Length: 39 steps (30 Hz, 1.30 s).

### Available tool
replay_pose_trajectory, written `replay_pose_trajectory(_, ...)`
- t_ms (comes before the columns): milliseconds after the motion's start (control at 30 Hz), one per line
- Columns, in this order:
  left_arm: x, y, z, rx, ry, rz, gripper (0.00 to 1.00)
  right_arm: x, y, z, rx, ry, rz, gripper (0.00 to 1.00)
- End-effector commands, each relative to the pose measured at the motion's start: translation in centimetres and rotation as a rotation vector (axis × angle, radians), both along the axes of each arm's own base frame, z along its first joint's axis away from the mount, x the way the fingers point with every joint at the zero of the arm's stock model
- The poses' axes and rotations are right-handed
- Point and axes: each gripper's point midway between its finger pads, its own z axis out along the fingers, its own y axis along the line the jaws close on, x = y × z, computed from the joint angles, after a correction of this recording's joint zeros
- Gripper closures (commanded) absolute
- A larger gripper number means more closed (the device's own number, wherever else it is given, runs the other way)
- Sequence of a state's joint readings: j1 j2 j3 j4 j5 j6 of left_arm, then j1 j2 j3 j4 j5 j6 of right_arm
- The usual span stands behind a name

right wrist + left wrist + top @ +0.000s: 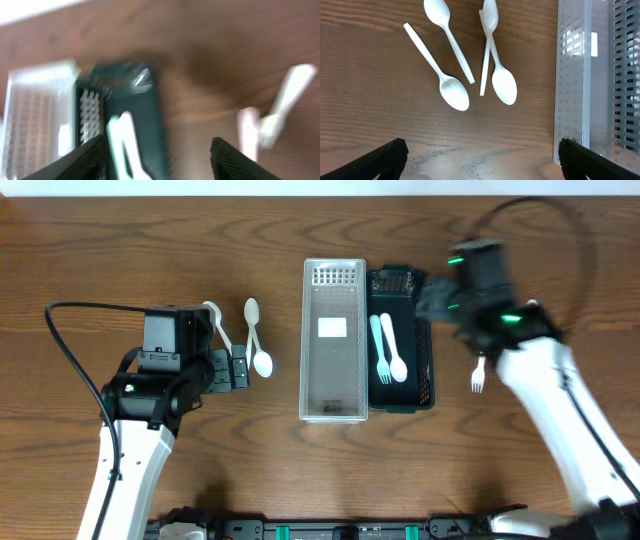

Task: Pack container
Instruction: 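Place the spoon into the dark green basket and release, then grasp another white fork with the right gripper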

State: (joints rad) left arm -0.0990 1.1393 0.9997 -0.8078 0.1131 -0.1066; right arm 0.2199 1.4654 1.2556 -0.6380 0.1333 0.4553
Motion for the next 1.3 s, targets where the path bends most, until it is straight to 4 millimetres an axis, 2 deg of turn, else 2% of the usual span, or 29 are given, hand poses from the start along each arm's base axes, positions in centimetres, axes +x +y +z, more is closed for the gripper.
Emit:
replay_pose_trajectory(0, 0.3, 0.1, 0.6, 0.004, -0.013, -0.002, 0.02, 0.2, -7.0, 1.1, 0.014, -0.02, -0.215, 0.35)
replay_pose_trajectory(133, 0.3, 0.1, 0.6, 0.005, -0.014, -0.002, 0.02, -0.3, -12.8, -2.3, 0.07, 0.078, -0.437, 0.42)
replay_pose_trajectory(233, 0.3, 0.1, 0.6, 0.004, -0.013, -0.002, 0.02, -0.2, -15.4, -5.5, 0.106, 0.148, -0.526, 0.41)
replay_pose_trajectory(300, 0.3, 0.1, 0.6, 0.005, -0.014, -0.002, 0.02, 0.4, -16.4, -7.6, 0.14, 0.185, -0.541, 0.4)
replay_pose_trajectory(467, 0.3, 0.1, 0.6, 0.004, -0.014, -0.002, 0.02, 1.1, -16.9, -12.2, 0.244, 0.268, -0.558, 0.39)
replay_pose_trajectory(633, 0.3, 0.1, 0.6, 0.005, -0.013, -0.002, 0.02, 1.1, -17.7, -16.3, 0.262, 0.337, -0.604, 0.41)
replay_pose_trajectory(767, 0.3, 0.1, 0.6, 0.004, -0.014, -0.002, 0.02, 0.8, -17.6, -18.5, 0.266, 0.389, -0.621, 0.45)
replay_pose_trajectory(1100, 0.3, 0.1, 0.6, 0.004, -0.013, -0.002, 0.02, -0.7, -17.2, -22.8, 0.258, 0.505, -0.633, 0.51)
replay_pose_trajectory(1267, 0.3, 0.1, 0.6, 0.004, -0.013, -0.002, 0.02, -1.6, -17.1, -22.8, 0.252, 0.544, -0.638, 0.72)
